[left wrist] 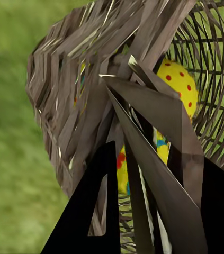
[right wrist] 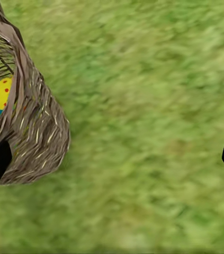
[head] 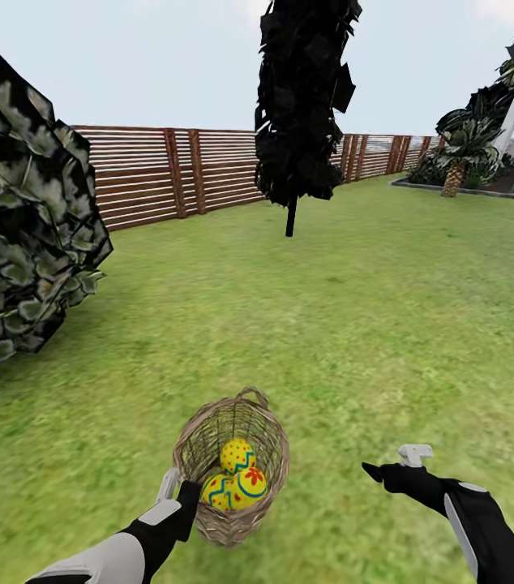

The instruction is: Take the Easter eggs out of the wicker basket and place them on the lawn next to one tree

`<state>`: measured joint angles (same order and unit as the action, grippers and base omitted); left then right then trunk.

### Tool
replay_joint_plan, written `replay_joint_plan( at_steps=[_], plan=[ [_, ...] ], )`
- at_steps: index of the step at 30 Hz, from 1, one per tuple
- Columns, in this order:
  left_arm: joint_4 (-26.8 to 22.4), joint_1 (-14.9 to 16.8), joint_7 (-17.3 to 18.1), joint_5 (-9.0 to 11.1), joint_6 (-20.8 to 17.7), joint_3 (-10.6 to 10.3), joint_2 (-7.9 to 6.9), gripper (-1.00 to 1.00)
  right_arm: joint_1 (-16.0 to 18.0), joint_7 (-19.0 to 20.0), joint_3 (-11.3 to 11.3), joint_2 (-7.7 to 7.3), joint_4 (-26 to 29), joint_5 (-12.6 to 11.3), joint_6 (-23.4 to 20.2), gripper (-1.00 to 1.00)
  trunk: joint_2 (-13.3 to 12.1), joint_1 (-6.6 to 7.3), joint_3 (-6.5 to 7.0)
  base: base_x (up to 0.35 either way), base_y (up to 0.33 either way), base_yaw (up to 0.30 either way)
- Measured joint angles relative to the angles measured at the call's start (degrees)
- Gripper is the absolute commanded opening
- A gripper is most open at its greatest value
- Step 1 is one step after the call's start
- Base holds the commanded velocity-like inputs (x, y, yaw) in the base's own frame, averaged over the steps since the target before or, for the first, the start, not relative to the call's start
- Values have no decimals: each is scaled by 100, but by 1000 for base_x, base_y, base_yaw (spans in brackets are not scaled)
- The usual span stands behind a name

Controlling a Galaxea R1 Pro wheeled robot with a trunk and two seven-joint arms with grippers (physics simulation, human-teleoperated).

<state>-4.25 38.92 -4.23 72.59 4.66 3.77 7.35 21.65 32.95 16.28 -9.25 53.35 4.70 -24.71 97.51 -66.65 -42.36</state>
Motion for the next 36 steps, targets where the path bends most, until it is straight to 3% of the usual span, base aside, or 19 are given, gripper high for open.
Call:
replay_joint_plan(
  at_steps=[14, 36],
  plan=[
    [0, 0, 0, 4, 0, -2, -3, -100, 2, 24, -29, 7, 53, 94, 4, 100, -562, 308, 251, 0, 0, -2],
    [1, 0, 10, 8, -8, 1, -4, -100, -4, 10, -21, 17, 28, 111, 44, 100, -1444, 791, 735, 0, 0, -256]
  ],
)
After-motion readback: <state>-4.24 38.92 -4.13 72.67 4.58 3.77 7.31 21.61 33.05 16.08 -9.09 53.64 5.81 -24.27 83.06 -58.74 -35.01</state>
